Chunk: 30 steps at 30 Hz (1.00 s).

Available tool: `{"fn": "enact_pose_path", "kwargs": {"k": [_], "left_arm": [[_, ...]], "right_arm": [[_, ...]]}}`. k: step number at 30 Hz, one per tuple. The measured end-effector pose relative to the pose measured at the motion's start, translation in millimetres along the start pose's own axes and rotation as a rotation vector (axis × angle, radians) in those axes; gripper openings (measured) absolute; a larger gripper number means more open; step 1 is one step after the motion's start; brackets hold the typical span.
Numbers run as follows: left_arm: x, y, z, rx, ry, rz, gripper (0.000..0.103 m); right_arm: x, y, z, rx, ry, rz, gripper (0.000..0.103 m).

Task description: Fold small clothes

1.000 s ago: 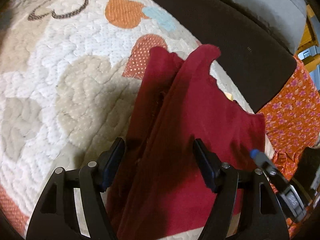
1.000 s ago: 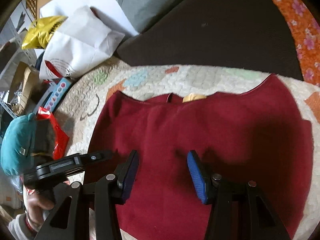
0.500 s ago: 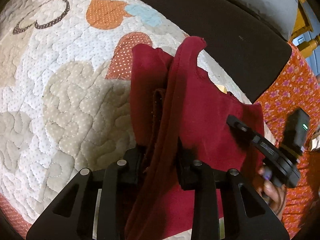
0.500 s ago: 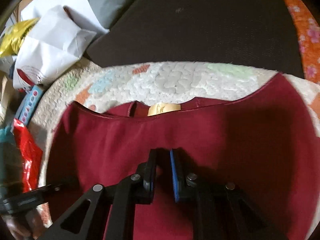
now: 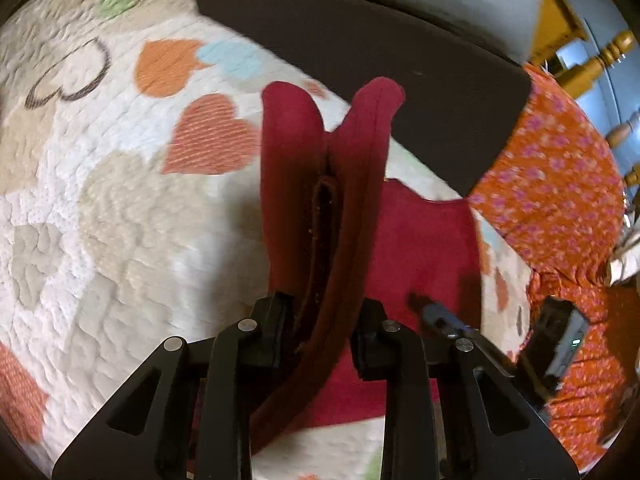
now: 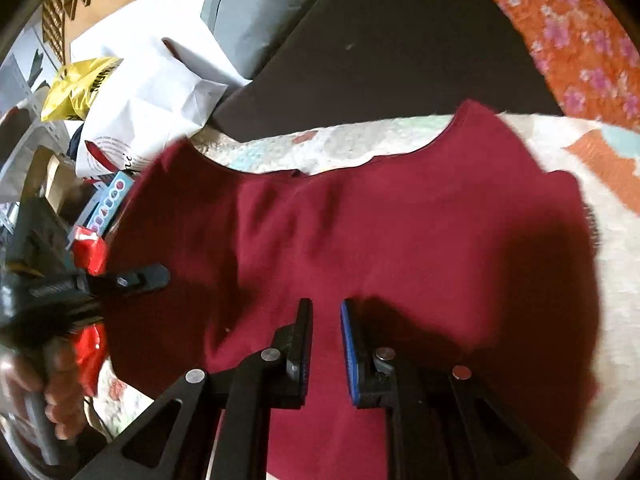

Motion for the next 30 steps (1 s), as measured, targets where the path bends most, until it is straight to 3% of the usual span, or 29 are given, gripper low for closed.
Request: {"fn": "enact_pose_path", "kwargs": {"k": [5,8,10,14,17,19,22,25,27,30], "left_arm": [[17.2,80.9,5.7,0.063,-0.034,0.040,0.023],[42.6,120.8,19.2,0.080,-0.072,0.087,0.024],[69.1,148.2,40.4,0.084,-0.156,0.143,0.032],[87.8,177.3,56.6,0.018,-0.249,0.278,0.062],[63.0,187.9,45.2,0.030,-0.240,0.373,0.065],[35.8,185.6,35.0,0.077,-0.216,0.403,0.065],[0.7,161.5,26.9,0.127,-0.149,0.385,0.069],[-4.7,120.8,42.0,0.179,-0.128,0.272,0.069],[5.9,96.3,67.0,0.153,-0.156,0.239,0.069],[22.9,81.9,104.7,0.046,-0.238,0.317,0.069]], "right_arm": [[-21.3,41.6,-8.6,0.165,0.061,0.031,0.015],[-33.1,71.8,-14.9,0.325,0.097,0.010,0.029],[-36.3,87.1,-14.0,0.439,0.103,-0.032,0.040],[-42.3,109.3,-8.7,0.600,0.138,-0.063,0.040],[-44.8,109.1,-4.5,0.648,0.146,-0.121,0.040],[-47.7,106.0,-3.8,0.647,0.157,-0.140,0.042],[-56.0,99.8,-2.3,0.657,0.178,-0.169,0.049],[-70.9,107.1,-6.0,0.670,0.204,-0.194,0.062],[-64.7,102.8,-5.8,0.644,0.180,-0.173,0.062],[-56.2,89.4,-7.6,0.579,0.141,-0.151,0.062]]}}
Point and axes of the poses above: each gripper's, at about its wrist camera, not at the fingertips, and x roughly the way its jaws point, y to its right, z to its underside, the point moved 8 cm from there along x, roughly the way its jaws point, and after that the axes turned 14 degrees about y, right-handed, at the moved point
